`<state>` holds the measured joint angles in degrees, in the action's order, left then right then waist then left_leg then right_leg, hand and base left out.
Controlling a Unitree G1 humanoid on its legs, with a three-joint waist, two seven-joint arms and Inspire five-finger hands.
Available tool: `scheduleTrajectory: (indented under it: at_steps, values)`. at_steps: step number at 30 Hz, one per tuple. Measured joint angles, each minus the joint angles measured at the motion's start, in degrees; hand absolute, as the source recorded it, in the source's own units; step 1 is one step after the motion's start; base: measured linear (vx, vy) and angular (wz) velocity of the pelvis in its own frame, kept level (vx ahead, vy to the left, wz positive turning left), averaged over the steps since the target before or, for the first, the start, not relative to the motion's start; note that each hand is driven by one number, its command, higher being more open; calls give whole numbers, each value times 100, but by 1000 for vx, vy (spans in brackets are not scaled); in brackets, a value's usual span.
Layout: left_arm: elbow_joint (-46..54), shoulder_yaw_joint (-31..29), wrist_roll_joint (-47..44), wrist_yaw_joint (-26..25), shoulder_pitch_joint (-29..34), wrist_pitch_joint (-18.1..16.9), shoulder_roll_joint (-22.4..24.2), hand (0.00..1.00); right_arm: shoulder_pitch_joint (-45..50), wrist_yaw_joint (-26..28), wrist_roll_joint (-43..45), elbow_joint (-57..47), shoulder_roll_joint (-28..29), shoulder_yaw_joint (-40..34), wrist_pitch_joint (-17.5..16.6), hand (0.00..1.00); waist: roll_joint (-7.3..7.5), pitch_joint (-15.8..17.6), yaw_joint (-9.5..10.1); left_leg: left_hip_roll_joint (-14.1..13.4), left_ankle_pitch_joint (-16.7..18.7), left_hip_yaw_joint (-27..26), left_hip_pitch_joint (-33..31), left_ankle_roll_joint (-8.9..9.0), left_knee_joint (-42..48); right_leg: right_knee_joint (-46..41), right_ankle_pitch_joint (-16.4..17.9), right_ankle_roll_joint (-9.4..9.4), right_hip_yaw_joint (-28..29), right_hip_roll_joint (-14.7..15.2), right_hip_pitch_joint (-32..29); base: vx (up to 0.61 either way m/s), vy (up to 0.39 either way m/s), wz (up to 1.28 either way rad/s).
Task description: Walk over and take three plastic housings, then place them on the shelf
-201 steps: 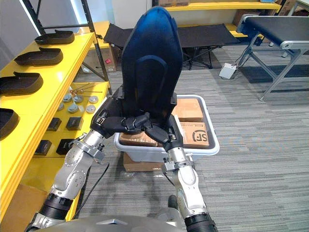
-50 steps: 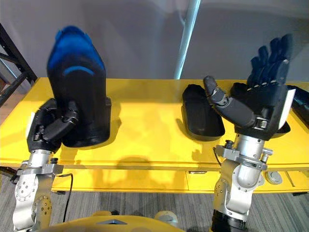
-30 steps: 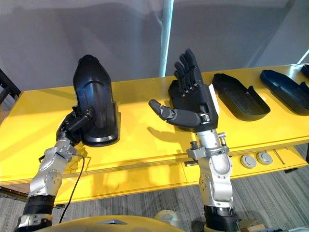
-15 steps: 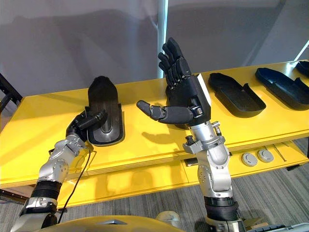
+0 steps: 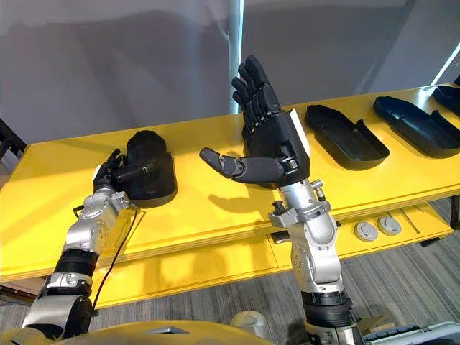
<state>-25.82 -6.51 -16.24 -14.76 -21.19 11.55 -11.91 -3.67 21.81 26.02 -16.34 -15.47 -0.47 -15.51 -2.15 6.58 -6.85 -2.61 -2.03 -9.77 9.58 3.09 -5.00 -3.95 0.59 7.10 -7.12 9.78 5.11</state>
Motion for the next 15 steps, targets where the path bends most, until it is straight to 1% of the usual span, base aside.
scheduleTrajectory:
  at_steps: [3,6,10,11,12,13,14,15]
  values:
    - [-76,-2,417,-281,-170,92,-12,100,-1,0,0,0,12,52,0,100,20,59,-44,2,-2,-1,3,-1,16,-4,-1,-1,4,-1,-3,0,0,0]
    - [-77,-2,788,-482,-235,129,-35,100,0,0,7,1,25,111,0,100,-8,107,-120,4,-2,-29,13,0,19,-5,0,-2,47,-5,-12,20,8,-3]
    - [-85,-9,794,-676,-397,108,-39,100,23,21,17,2,85,110,-1,100,-8,195,-122,9,0,-50,28,4,20,-9,1,-4,65,-20,-11,3,2,-2]
    - [-76,-16,794,-715,-418,73,-40,100,50,40,16,2,128,110,-3,100,-17,215,-121,9,4,-62,39,8,20,-11,3,-7,79,-24,-9,-2,2,-6]
    - [-52,-25,789,-726,-417,-74,-40,100,78,44,14,2,198,108,-5,100,-26,234,-122,9,6,-72,45,9,20,-12,4,-8,91,-27,-9,0,1,-5]
    - [-18,-25,791,-728,-417,-136,-40,100,91,43,13,3,225,107,-5,100,-29,239,-126,10,7,-72,44,9,20,-12,4,-9,90,-27,-10,0,0,0]
    - [174,-57,786,-743,-414,-191,-35,100,122,43,5,3,243,108,-21,100,-29,254,-123,10,8,-70,43,11,20,-13,6,-11,89,-28,-10,0,0,0]
    - [443,-92,773,-733,-393,-370,-31,100,165,43,-6,3,243,108,-35,100,-25,259,-116,11,8,-66,39,11,21,-13,8,-14,85,-31,-11,0,0,0]
